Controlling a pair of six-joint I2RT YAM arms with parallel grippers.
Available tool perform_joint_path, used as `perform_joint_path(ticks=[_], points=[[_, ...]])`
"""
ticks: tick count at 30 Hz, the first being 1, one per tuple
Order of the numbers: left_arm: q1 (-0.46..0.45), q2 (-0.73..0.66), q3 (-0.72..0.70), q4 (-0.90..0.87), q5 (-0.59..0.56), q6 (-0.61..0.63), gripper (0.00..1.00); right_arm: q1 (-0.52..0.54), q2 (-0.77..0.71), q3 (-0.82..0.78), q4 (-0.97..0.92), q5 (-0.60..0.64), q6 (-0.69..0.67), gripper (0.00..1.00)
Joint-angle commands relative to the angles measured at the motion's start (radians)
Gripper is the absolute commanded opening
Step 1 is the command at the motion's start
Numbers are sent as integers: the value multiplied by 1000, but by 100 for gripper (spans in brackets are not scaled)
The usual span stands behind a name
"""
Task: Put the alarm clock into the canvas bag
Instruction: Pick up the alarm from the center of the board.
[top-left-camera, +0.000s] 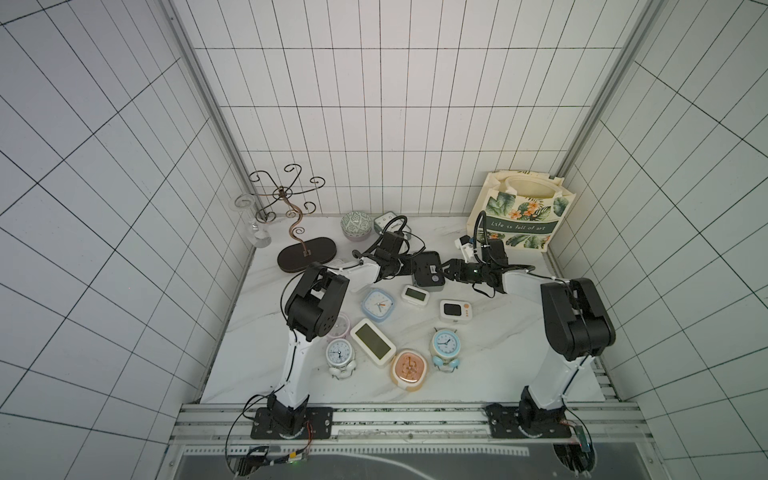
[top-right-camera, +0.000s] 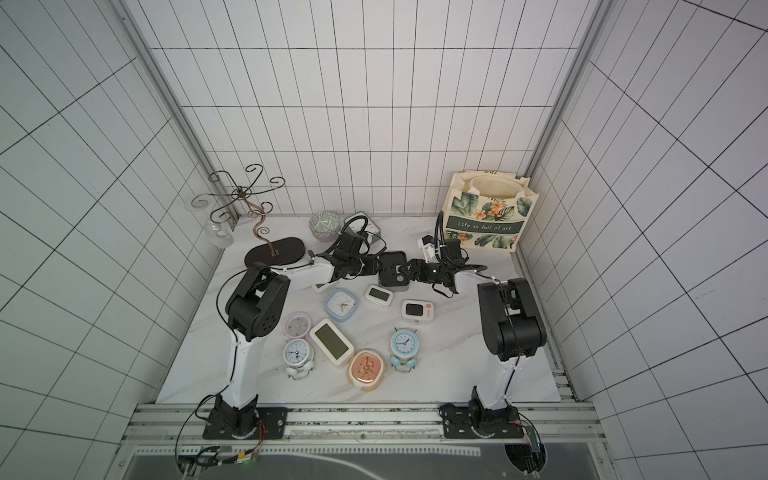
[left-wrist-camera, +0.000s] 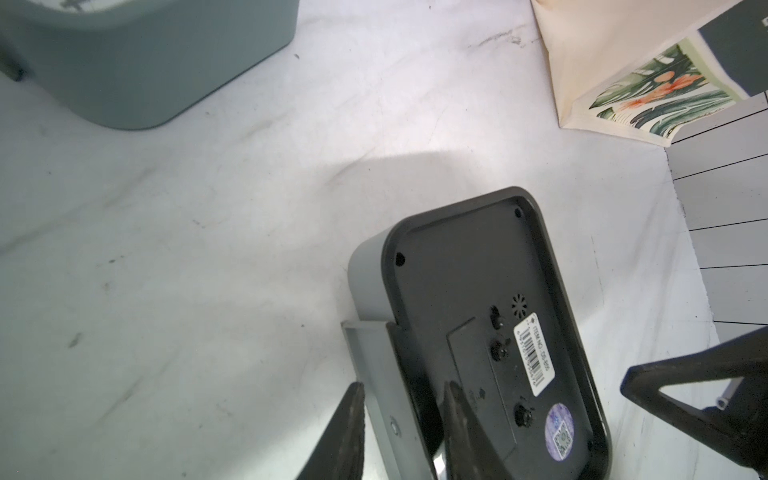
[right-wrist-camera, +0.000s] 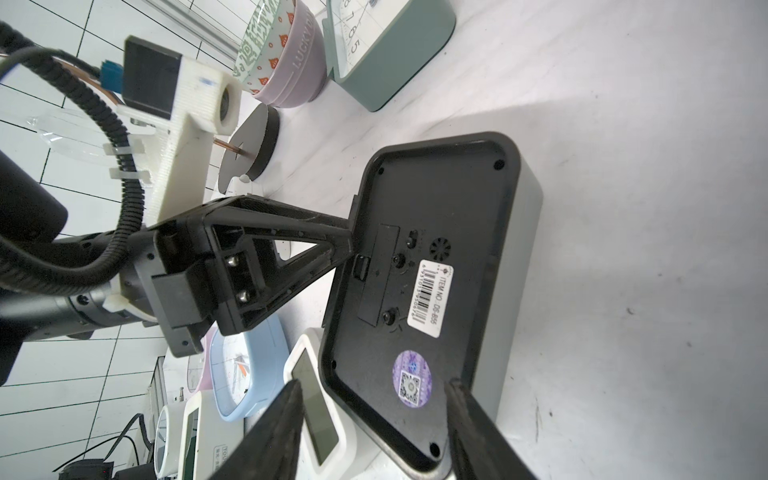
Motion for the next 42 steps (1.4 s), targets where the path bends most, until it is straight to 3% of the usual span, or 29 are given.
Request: perform_joint_path(ticks=[1, 10, 16, 22, 31, 37, 39, 42], points=[[-1, 14, 18, -27, -23, 27, 29, 5, -26, -39, 27, -12, 18, 56], [-3, 34, 21, -41, -17, 39, 23, 3, -32, -61, 60, -1, 53, 56], [-10, 39, 32, -68, -14, 52, 33, 3, -7, -70, 77, 0, 66, 55], [-12, 50, 25, -65, -5, 50, 22, -5, 34, -43, 67, 2, 50, 43], [-1, 57, 0, -57, -2, 57, 14, -12, 94, 7, 48, -1, 45, 46], [22, 63, -19, -35, 17, 50, 11, -12, 119, -17, 124, -23, 116, 42], [25, 65, -19, -35, 19, 51, 11, -12, 127, -26, 154, -36, 145, 43], [30, 71, -20, -33, 28, 50, 10, -12, 129, -49, 217, -45, 207, 57]])
